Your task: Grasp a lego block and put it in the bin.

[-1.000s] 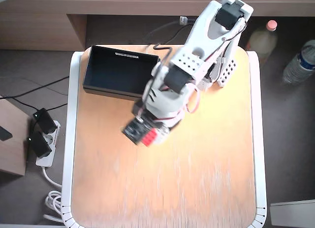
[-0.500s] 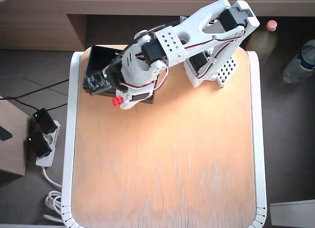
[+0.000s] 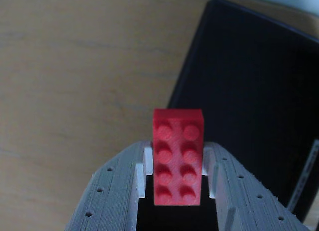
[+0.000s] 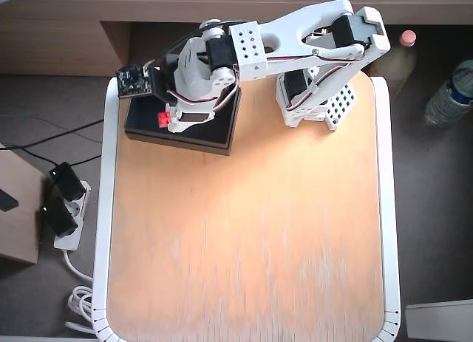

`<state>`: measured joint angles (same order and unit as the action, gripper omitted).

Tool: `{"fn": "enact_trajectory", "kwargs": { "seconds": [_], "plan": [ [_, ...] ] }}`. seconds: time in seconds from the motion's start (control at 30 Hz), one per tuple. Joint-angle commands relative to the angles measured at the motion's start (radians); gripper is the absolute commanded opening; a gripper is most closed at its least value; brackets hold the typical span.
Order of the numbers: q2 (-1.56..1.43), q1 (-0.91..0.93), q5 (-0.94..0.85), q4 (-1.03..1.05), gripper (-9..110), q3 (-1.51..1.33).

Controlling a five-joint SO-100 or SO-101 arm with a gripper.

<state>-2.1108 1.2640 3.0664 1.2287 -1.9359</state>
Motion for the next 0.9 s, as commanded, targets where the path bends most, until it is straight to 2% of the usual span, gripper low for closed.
{"fn": "enact_trajectory", "kwargs": {
  "seconds": [0.0,0.37,0.87],
  "plan": [
    [0.025,0.044,0.017,0.009,0,0.091],
    [0.135,0.12,0.064,0.008,0,0.072],
    [0.144,0.147,0.107,0.008,0,0.023]
  ]
}}
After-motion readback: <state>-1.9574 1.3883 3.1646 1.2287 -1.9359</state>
